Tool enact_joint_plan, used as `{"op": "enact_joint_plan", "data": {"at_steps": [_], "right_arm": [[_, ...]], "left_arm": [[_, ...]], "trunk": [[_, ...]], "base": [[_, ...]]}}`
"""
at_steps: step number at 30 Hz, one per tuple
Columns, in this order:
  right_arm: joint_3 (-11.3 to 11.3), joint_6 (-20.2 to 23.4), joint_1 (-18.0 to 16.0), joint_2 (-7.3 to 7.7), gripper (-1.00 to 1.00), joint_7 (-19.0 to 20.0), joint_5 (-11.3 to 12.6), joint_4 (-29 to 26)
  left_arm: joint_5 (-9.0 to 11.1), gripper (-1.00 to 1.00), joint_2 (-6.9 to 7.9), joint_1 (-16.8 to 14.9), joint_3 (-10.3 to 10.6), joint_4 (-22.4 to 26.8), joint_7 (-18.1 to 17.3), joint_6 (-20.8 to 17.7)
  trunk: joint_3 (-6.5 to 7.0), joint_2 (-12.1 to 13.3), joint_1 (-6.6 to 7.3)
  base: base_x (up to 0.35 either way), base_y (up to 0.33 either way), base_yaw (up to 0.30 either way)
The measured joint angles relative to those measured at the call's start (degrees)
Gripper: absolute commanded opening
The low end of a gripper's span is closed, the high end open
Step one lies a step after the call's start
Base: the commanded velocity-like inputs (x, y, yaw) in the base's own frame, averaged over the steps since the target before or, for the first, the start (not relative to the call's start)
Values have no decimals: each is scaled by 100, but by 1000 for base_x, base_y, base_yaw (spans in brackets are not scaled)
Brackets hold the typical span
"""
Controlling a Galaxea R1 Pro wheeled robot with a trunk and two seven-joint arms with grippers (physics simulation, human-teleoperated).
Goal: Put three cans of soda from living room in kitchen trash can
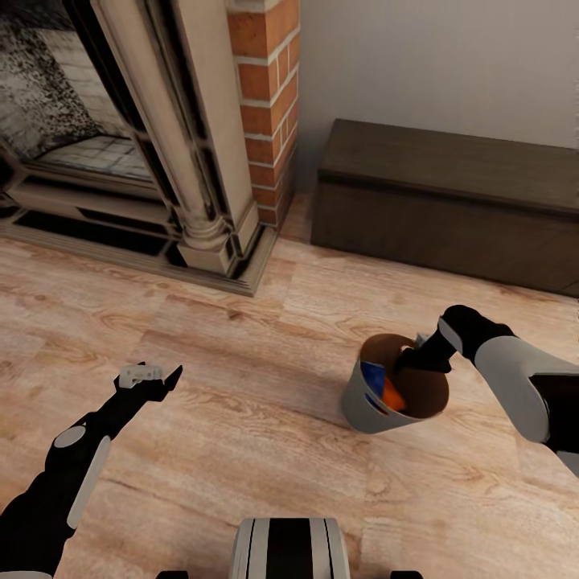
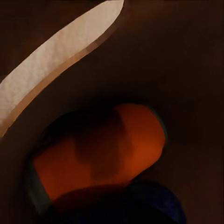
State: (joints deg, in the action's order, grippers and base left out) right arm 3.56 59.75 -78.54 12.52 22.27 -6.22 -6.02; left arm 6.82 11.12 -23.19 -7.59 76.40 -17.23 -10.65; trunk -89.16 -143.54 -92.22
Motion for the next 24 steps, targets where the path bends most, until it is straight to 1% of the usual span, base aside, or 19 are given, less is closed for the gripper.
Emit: {"op": "enact_joint_plan", "data": {"at_steps": [2, 7, 8, 9, 22, 24], "right_arm": [[-121, 25, 5, -2, 100, 13, 194, -5], [-134, 25, 34, -3, 100, 13, 217, -4], [-154, 24, 34, -2, 100, 26, 298, 3], [-116, 24, 37, -3, 100, 23, 202, 1], [-114, 24, 40, -4, 100, 25, 195, 1], [-112, 24, 40, -4, 100, 20, 192, 1]], "left_arm": [[-4, 100, -2, -1, 1, -1, 0, -5], [-5, 100, -2, -1, -3, -2, 0, -9], [-5, 100, -2, -1, -2, -2, 0, -9], [-7, 100, -3, -1, -1, -2, 0, -8], [-13, 100, -5, -1, 3, -10, 0, -8], [-13, 100, -5, -1, 3, -10, 2, -12]], "trunk": [[44, 3, 4], [154, 10, 16], [177, 11, 22], [198, 13, 22], [486, 30, 55], [523, 108, 98]], "base": [[0, 0, 0], [0, 0, 0], [0, 0, 0], [0, 0, 0], [0, 0, 0], [0, 0, 0]]}}
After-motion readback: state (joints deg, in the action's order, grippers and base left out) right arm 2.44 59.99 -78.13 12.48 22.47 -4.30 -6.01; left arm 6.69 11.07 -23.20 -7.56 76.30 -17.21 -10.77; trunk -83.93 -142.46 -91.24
